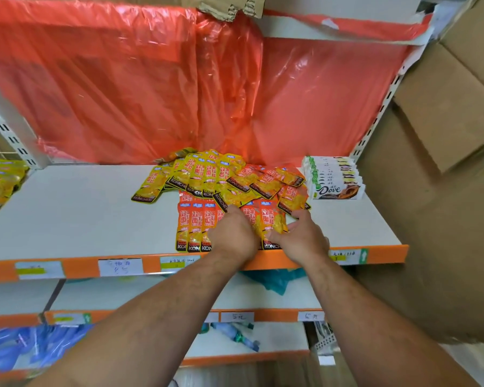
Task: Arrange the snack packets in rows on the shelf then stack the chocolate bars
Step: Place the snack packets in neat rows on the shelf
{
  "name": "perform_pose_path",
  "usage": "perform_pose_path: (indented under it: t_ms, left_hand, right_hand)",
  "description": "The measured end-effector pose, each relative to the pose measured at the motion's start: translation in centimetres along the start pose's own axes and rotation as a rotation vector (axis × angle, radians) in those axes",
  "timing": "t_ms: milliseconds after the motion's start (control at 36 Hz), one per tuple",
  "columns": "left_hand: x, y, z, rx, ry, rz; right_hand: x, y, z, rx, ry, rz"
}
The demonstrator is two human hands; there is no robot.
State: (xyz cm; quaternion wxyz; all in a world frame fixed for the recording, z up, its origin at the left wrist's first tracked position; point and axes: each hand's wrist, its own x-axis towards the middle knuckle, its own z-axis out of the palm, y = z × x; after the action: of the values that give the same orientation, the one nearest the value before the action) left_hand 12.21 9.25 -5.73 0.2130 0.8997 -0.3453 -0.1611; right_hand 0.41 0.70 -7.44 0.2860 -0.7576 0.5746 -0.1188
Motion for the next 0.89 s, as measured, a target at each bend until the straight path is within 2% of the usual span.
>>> perform_pose_path:
  t_ms: [278, 472, 750, 889]
  left_hand:
    - [0.6, 0.1, -0.7, -0.096, -0.052, -0.081]
    - [1.0, -0.4, -0.8, -0.210, -0.057, -0.094]
    - [1.7, -0.5, -2.2, -0.368, -0.064, -0.152]
    - [1.8, -1.5, -3.3, -0.532, -0.063, -0.223]
  right_hand:
    - [-0.1, -0.2, -0.1, -0.023, -0.013, -0.003]
    - [0.2, -1.0, -1.2, -0.011, -0.132, 0.037]
    - [0.2, -2.8, -1.4, 0.373, -0.206, 0.053]
    - [-0.2, -3.8, -1.2, 0.546, -0.253, 0.102]
